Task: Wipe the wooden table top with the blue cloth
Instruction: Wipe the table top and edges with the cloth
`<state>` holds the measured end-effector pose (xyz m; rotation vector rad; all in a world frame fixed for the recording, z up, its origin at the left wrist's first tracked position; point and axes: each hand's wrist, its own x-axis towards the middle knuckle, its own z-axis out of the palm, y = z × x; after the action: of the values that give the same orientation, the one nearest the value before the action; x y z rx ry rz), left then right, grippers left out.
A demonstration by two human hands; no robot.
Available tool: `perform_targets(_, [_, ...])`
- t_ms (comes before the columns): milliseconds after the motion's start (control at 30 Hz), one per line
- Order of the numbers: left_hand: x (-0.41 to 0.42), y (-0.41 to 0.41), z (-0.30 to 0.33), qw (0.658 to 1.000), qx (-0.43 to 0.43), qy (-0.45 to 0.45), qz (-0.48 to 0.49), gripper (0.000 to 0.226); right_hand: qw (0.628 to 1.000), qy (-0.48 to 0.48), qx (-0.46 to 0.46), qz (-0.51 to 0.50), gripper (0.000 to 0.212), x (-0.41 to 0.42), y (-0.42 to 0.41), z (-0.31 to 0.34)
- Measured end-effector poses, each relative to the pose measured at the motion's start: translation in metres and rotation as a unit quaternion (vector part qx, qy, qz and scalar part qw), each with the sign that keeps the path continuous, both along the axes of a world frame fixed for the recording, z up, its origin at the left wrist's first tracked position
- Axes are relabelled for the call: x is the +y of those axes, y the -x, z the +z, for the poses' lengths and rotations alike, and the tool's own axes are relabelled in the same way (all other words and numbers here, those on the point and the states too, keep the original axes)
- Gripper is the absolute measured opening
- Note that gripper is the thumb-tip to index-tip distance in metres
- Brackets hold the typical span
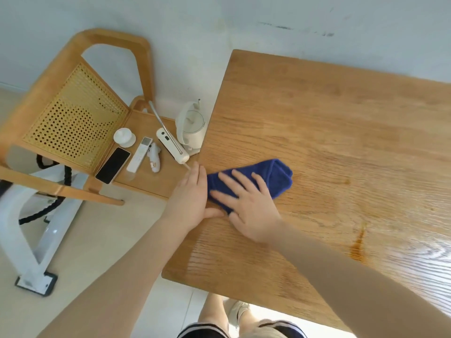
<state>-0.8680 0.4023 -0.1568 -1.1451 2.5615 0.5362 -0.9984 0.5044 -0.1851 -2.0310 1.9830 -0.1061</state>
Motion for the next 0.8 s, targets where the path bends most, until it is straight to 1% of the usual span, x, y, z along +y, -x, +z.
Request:
perform_targets(67, [0.006, 0.004, 0.000, 1.000, -0.018, -0.003, 0.006, 0.126, 0.999, -0.009, -0.006, 0.052, 0.057, 0.017, 0.007, -0.002])
perform_targets(133, [0.009, 0.008, 0.001, 0.999, -0.030, -0.005, 0.011, 0.131, 0.998, -0.013, -0.004, 0.059, 0.060, 0.012, 0.022, -0.001])
perform_targets(200, [0.009, 0.009, 0.001, 0.999, -0.037, -0.006, 0.015, 0.132, 1.000, 0.002, 0.004, -0.016, 0.063, -0.006, 0.036, 0.002])
perform_targets(267, [0.012, 0.009, 0.002, 0.999, -0.041, -0.005, 0.021, 0.132, 0.994, -0.002, 0.010, -0.107, 0.057, -0.026, 0.049, 0.002])
perform_targets(300, [0.014, 0.008, 0.002, 0.999, -0.040, -0.006, 0.026, 0.132, 0.991, -0.008, 0.013, -0.135, 0.054, -0.034, 0.053, 0.002])
perform_targets(400, [0.017, 0.007, 0.001, 0.999, -0.036, -0.008, 0.033, 0.128, 0.987, -0.015, 0.018, -0.157, 0.052, -0.034, 0.045, 0.001])
perform_targets(467, [0.016, 0.007, 0.001, 0.999, -0.034, -0.010, 0.035, 0.127, 0.990, -0.008, 0.021, -0.140, 0.054, -0.015, 0.027, 0.000])
perform_targets(567, [0.015, 0.008, 0.000, 0.999, -0.023, -0.012, 0.042, 0.126, 0.998, 0.000, 0.012, -0.059, 0.062, 0.027, -0.002, 0.000])
perform_targets(633, [0.014, 0.009, 0.000, 0.999, -0.018, -0.012, 0.046, 0.125, 1.000, -0.004, 0.003, -0.020, 0.062, 0.037, 0.000, 0.000])
perform_targets(667, [0.015, 0.008, 0.000, 0.999, -0.016, -0.012, 0.046, 0.124, 1.000, -0.007, 0.007, -0.017, 0.061, 0.033, 0.007, 0.000])
perform_targets(733, [0.015, 0.005, -0.002, 0.999, -0.014, -0.017, 0.043, 0.125, 0.997, -0.011, 0.026, -0.065, 0.060, 0.016, 0.028, 0.000])
perform_targets(800, [0.016, 0.001, -0.005, 0.999, -0.013, -0.028, 0.040, 0.126, 0.986, -0.015, 0.036, -0.161, 0.055, -0.007, 0.053, 0.000])
